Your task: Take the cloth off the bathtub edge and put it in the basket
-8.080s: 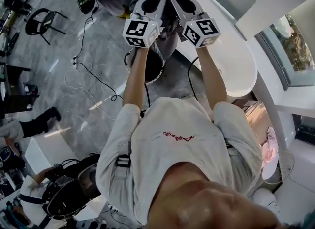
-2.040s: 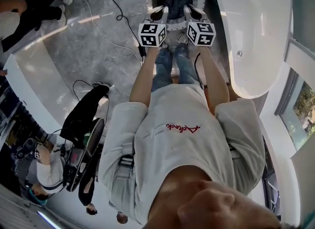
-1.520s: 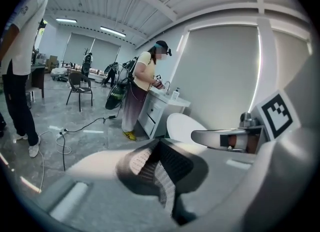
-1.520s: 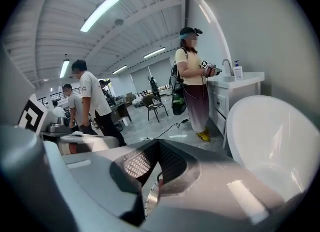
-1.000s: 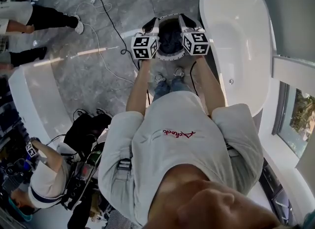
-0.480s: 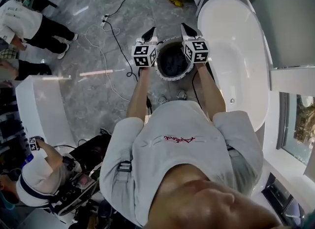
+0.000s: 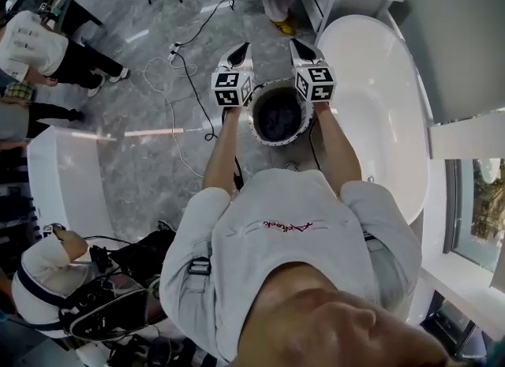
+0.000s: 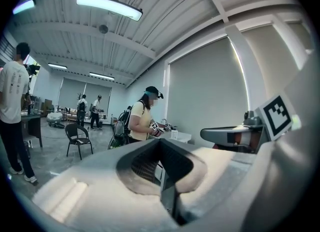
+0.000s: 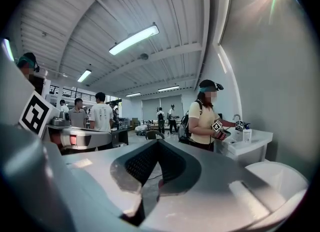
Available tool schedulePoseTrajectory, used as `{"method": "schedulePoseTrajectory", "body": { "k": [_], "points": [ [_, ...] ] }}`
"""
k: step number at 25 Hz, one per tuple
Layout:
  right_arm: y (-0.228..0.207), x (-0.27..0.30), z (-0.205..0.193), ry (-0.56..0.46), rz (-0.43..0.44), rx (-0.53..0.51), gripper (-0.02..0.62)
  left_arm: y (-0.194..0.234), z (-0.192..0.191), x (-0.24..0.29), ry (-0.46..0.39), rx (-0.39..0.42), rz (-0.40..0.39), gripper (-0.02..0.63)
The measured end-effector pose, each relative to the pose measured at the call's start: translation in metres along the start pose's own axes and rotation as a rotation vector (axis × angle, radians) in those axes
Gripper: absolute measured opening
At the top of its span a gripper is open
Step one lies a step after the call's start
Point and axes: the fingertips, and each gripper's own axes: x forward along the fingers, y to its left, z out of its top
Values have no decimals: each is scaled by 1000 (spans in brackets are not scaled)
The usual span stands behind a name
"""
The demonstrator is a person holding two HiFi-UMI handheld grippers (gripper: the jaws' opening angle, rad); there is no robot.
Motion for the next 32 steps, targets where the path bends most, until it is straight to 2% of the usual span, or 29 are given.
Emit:
{"method": "schedulePoseTrajectory", "body": {
  "k": [19, 32],
  "points": [
    [15, 16, 19, -25, 25, -16, 5, 21, 25, -4, -31, 38, 28, 0],
    [15, 8, 7, 3, 33, -26, 5, 13, 16, -4, -13, 35, 18, 0]
  ]
}}
